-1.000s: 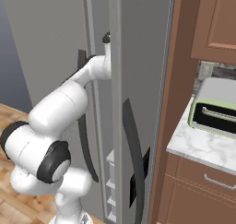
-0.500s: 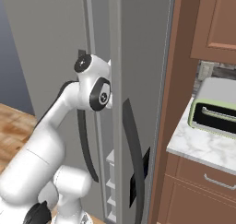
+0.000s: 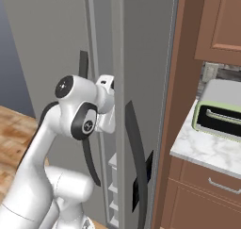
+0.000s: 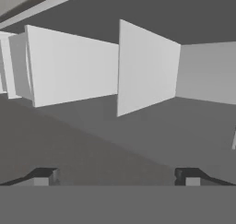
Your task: The ice cube tray has been filled with water. Take the tray and place it in the freezer to make ice. Close the freezer door after placing the tray.
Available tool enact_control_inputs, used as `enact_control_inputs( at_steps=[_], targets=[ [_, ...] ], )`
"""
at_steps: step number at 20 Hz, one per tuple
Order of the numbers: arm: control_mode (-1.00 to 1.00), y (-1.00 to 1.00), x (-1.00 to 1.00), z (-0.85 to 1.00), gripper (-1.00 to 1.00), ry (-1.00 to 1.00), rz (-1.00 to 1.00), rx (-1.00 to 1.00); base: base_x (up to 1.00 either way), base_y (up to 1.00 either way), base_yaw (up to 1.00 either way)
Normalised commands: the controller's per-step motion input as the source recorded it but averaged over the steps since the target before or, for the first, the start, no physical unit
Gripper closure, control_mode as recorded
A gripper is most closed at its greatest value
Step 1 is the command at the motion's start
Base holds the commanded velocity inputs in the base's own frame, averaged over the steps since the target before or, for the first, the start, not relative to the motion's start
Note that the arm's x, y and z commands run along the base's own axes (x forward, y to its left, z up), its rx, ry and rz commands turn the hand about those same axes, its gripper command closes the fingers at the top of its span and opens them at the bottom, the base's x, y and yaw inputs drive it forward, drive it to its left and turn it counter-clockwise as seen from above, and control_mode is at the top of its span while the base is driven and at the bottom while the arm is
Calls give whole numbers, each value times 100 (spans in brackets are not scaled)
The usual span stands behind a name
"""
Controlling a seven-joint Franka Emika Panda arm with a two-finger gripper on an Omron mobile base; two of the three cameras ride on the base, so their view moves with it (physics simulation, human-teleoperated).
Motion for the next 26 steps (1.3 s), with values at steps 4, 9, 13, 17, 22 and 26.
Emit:
enact_control_inputs(
  at_steps=[4,9,13,17,22,26],
  targets=[
    [-100,19,-44,0,-100,0,-7,0,0,0,0],
    [-100,21,-37,-1,-100,0,-9,0,0,0,0],
    [-100,24,-33,-2,-100,0,-10,0,0,0,0],
    [-100,18,-40,-5,-100,0,-10,0,0,0,0],
    [-100,15,-51,-9,-100,0,-9,0,0,0,0],
    [-100,20,-50,-12,-100,0,-9,0,0,0,0]
  ],
)
